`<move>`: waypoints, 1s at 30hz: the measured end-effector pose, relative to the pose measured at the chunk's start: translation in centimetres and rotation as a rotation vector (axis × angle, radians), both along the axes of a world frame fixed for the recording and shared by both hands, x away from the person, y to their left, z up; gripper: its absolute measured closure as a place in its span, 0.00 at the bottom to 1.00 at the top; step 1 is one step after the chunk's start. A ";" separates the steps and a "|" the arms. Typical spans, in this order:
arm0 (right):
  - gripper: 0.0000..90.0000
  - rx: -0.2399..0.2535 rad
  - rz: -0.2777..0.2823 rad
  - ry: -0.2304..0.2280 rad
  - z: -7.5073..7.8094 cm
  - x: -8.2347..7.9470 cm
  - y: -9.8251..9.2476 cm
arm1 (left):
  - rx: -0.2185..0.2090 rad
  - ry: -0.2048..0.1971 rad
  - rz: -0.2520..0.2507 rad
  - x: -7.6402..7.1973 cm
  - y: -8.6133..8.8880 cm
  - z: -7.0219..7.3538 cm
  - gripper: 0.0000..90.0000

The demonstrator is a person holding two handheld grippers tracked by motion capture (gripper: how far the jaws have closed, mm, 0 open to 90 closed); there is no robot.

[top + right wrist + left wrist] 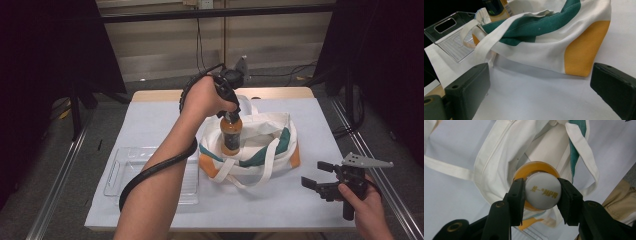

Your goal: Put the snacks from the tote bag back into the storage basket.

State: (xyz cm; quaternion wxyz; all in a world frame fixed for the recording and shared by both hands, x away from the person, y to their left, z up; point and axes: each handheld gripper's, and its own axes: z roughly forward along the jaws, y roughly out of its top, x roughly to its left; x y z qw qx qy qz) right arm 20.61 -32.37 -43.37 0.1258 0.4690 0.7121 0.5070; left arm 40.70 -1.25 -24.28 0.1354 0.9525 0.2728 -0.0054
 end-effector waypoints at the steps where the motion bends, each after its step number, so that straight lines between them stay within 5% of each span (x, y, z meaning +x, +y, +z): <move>1: 0.03 -0.001 0.000 0.000 0.0 0.0 0.0 | 0.004 -0.002 0.010 -0.1 0.0 0.3 0.66; 14: 0.03 -0.003 -0.002 -0.003 0.0 0.0 0.0 | 0.030 -0.007 0.014 -0.4 1.6 4.1 0.66; 30: 0.03 -0.003 0.001 0.001 0.0 0.0 0.1 | 0.060 -0.006 0.050 -0.8 4.4 6.5 0.66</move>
